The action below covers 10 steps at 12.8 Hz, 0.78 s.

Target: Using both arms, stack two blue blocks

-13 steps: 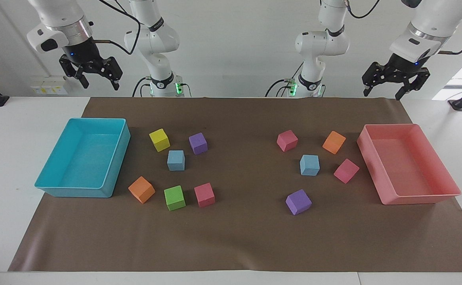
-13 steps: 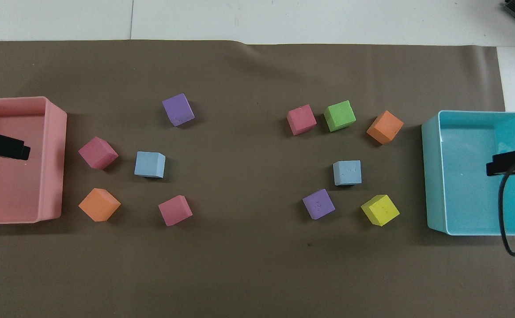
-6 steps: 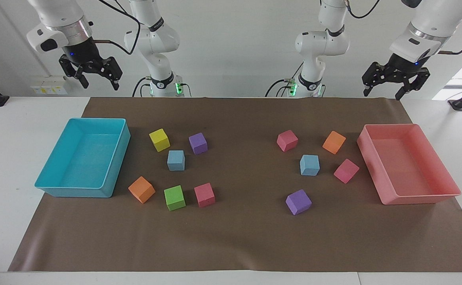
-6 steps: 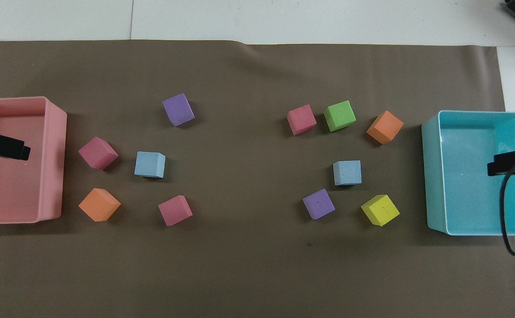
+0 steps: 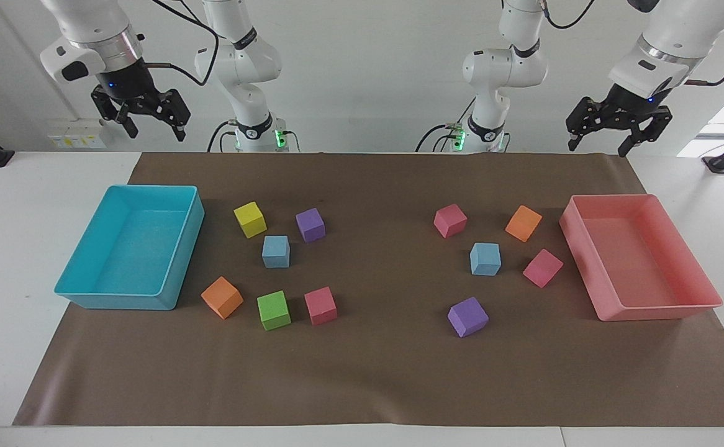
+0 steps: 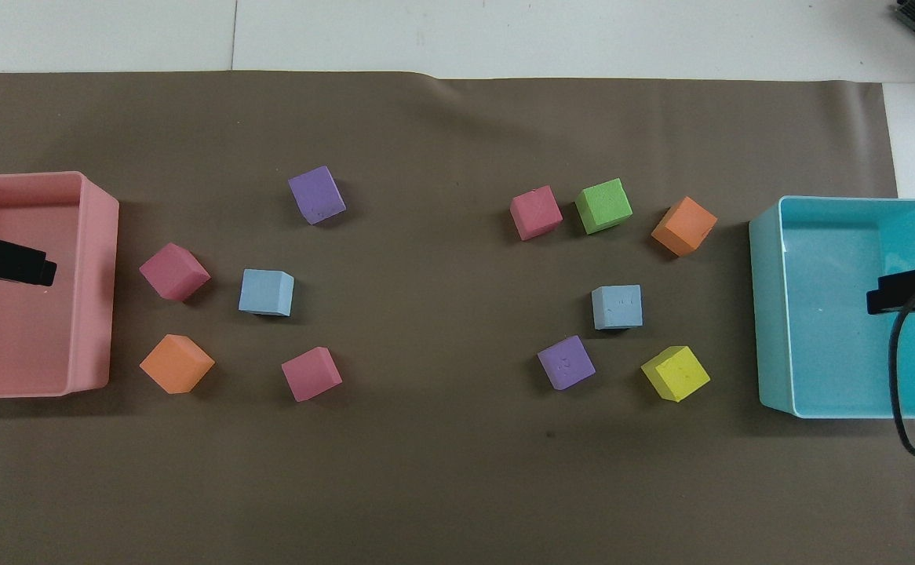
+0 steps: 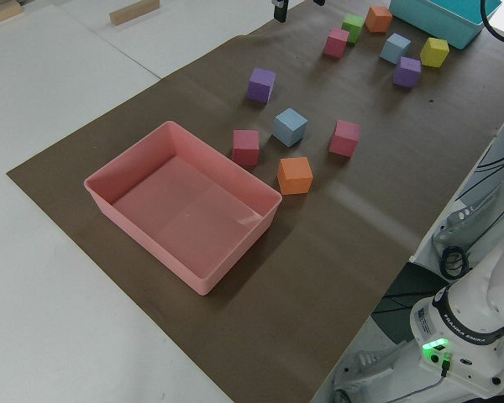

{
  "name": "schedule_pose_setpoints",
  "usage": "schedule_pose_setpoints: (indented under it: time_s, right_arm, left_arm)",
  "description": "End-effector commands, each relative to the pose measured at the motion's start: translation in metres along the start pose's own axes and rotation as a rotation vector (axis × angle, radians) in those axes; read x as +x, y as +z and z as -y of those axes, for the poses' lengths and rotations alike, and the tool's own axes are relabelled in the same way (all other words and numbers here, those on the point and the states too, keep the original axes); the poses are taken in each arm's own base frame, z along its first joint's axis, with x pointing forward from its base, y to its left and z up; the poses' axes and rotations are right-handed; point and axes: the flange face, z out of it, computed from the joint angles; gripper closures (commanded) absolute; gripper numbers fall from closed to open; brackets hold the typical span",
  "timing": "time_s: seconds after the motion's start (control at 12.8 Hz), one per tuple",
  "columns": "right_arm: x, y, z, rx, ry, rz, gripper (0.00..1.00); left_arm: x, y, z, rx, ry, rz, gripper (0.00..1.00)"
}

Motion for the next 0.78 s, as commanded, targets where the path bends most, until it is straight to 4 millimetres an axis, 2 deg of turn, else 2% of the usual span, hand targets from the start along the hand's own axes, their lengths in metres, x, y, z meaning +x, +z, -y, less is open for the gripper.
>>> schedule_pose_setpoints:
  time_s: [0.0,0.24,0.47,0.55,0.71]
  right_arm:
    - [-0.004,0.006,0.001,-0.001,-0.026,0.001,0.0]
    - [0.003,0.015,0.004,-0.002,-0.027,-0.012,0.0]
    - [0.012,0.044,0.013,-0.001,-0.046,-0.02,0.0]
    - [0.016,0.057,0.023,-0.002,-0.062,-0.018,0.0]
    - [0.025,0.084,0.029,-0.003,-0.069,-0.029,0.0]
  left_arm:
    - [-0.004,-0.001,-0.001,0.004,-0.003,0.0,0.0]
    - [-0.004,-0.002,-0.003,0.004,0.001,-0.002,0.0]
    - [-0.002,-0.001,-0.003,0.006,0.001,-0.007,0.0]
    - [-0.002,-0.002,-0.003,0.006,0.001,-0.008,0.0]
    - [-0.002,-0.002,-0.003,0.007,0.001,-0.014,0.0]
